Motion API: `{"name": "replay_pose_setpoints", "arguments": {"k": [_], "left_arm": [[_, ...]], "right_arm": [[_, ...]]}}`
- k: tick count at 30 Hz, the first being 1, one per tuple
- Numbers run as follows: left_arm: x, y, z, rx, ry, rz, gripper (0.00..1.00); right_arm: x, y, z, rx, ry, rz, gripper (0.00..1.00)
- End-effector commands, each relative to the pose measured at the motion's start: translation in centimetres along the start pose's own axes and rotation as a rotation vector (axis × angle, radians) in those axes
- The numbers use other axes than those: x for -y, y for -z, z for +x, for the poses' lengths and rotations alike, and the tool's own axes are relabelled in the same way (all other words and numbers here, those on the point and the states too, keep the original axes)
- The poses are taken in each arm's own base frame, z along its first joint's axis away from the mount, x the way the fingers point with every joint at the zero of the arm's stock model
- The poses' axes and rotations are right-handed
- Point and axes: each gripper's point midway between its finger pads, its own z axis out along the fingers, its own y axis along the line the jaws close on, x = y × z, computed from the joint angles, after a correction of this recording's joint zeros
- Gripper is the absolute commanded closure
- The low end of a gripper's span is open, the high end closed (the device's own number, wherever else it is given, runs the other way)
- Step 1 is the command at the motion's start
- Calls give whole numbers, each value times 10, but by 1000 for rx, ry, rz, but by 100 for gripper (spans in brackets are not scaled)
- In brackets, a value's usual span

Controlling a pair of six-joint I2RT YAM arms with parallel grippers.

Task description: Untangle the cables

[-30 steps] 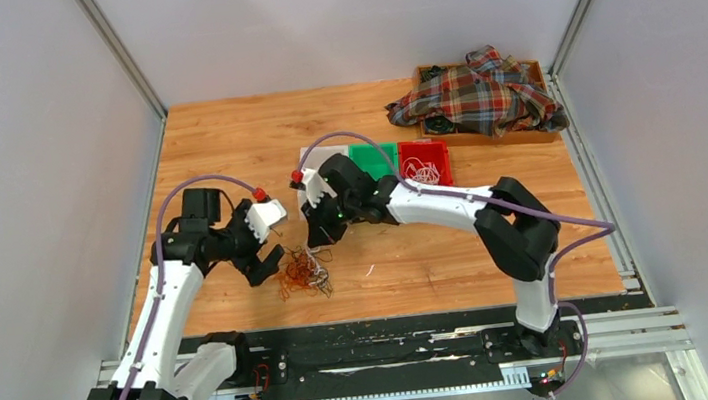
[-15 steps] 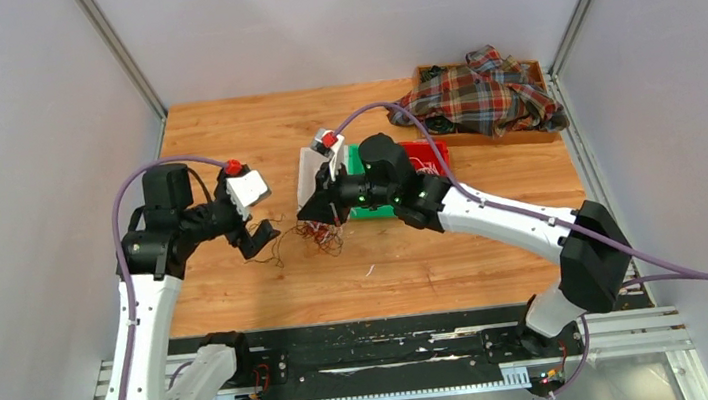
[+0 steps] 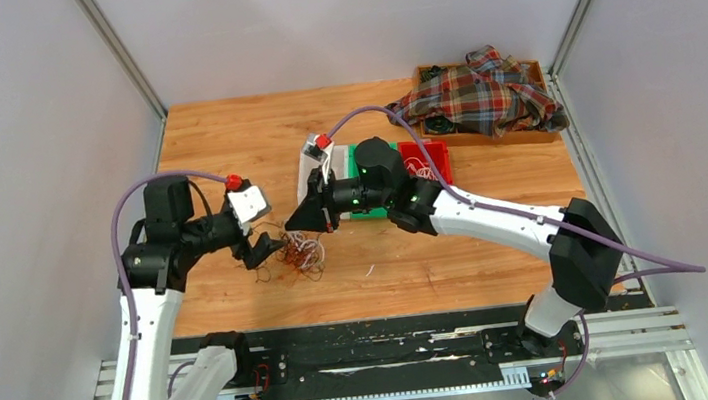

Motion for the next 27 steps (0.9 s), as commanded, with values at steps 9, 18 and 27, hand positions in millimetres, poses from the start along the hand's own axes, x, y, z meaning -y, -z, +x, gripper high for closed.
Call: {"name": "replay_pose_setpoints", "arguments": {"k": [9,18,27], "left_arm": [[27,5,-17,107,10,62,39],[36,5,-13,116,37,74,46],[41,7,-22,148,65,103,91]], "right_arm": [[-48,-8,-15,15,-25,-245,99],[-63,-6,-20,33,-47,-327,99],[-66,-7,-26,50,-49,-326,99]]}}
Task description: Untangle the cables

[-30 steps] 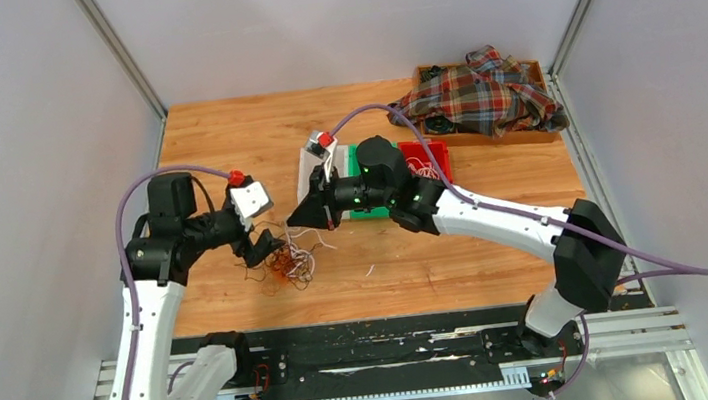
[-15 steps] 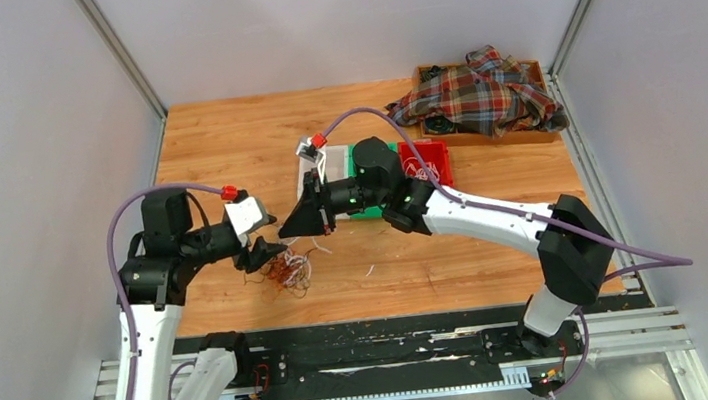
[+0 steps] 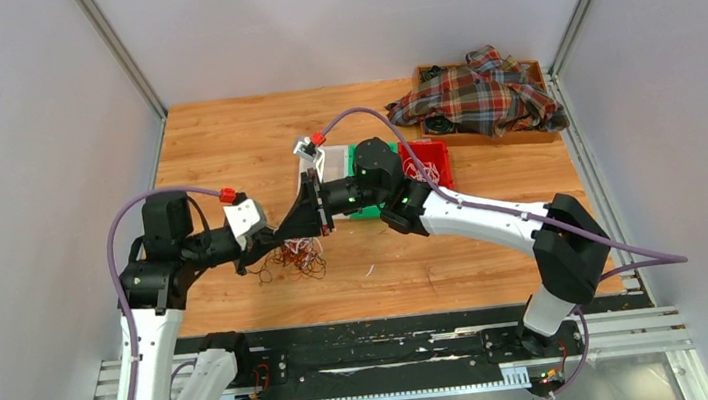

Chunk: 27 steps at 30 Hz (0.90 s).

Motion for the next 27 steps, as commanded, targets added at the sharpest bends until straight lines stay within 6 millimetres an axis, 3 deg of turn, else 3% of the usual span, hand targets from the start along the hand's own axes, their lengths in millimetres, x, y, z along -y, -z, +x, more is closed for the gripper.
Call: {"name": "replay_pose_setpoints", "arguments": {"k": [1,3,7,9,16,20,27], "left_arm": [[6,1,-12,44,-3,26,94],[6,2,-14,44,6,26,97],[5,2,-13,38,17,15,99],[4,3,-14,35,26,7,99],[6,6,-29,65,76,8,99],[7,7,-38,93,107,10,98],[9,10,-45,106,126,7,99]], "right_arm": [[-22,-5,-19,42,48,-56,98],[-20,-4,-23,58,46,-32,87],[-5,9,-29,129,79,104,41],[0,22,-30,172,106,178,29],[31,53,-7,206,207,457,27],[36,53,1,174,283,550,27],[36,46,0,176,303,554,29]]}}
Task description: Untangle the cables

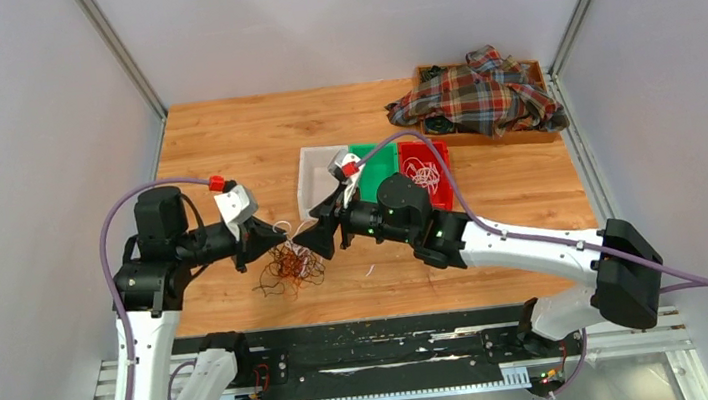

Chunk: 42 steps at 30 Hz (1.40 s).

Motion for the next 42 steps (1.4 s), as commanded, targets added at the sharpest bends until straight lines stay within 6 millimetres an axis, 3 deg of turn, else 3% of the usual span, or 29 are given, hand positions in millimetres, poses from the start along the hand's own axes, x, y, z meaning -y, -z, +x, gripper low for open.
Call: {"name": "replay_pose_setpoints", "arguments": {"k": [1,18,23,26,29,35,38,42], "left_arm": [[8,6,-24,60,-17,15,99],[14,10,-47,96,-21,39,99],[13,15,-63,116,-59,34,99],[9,16,-70,122,-73,12,99],[0,16,-68,118,-89,-31,100],[-24,16,-72,138,-79,-151,100],[-36,16,-76,157,-40,-218,99],[-36,13,-77,171,18,-208,100]], "right_arm": [[8,-4,-7,26,49,60,30],[8,-33,-4,19,94,92,38],[27,-37,23,-28,85,168,38],[48,-27,33,-38,71,251,37],[56,-10,17,2,50,277,35],[42,15,-29,90,101,258,31],[21,21,-44,140,97,163,28],[-9,16,-57,169,104,31,27]]}}
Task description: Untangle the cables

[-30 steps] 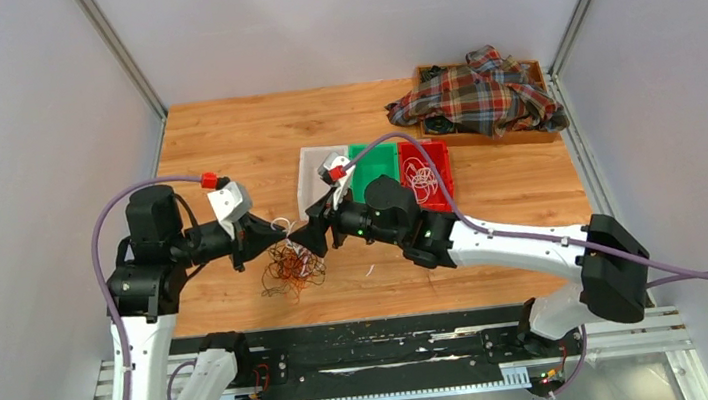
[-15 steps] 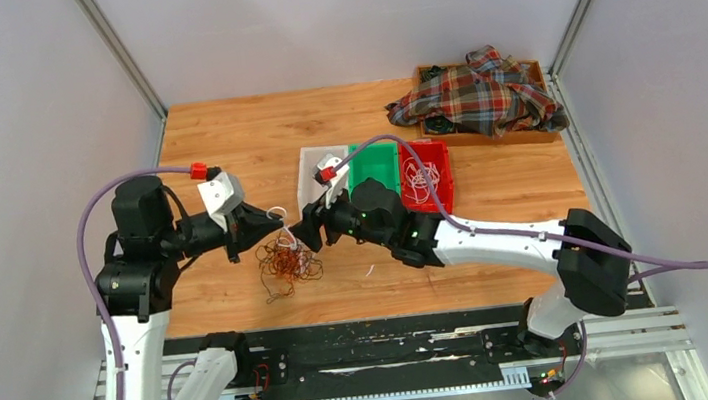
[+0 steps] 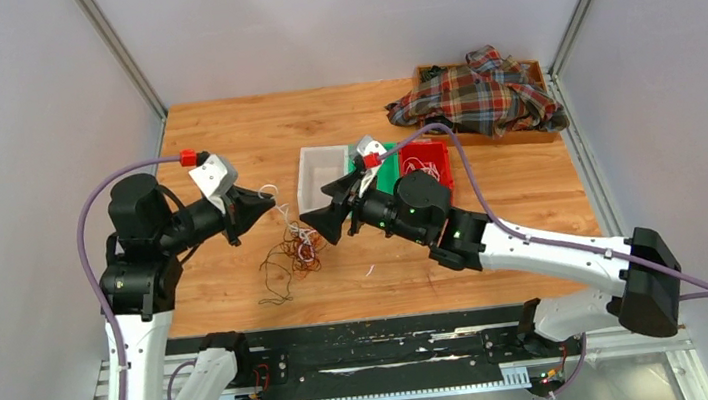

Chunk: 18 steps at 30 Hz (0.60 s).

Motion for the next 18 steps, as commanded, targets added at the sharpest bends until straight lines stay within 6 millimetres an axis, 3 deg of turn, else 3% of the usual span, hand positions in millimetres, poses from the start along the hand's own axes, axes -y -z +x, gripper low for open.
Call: {"name": "replay_pose_setpoints", "arguments": {"k": [1,4,8,14,18], "left_arm": [[-5,-3,-13,48,41,-32,99],[-2,-4,-17,53,49,-20,99],[1,-5,-23,60,57,-5,99],[14,-1,-43,96,57,47,100],[27,7,-62,133,33,87,100]], "right_arm": [[-31,-5,-17,40,11,-151,27],[-44,-13,-18,29,21,-211,27],[-44,-35,-14,11,27,-205,30],[-25,-69,9,-35,22,-123,39],[-13,-78,35,-73,-21,-98,48]]}}
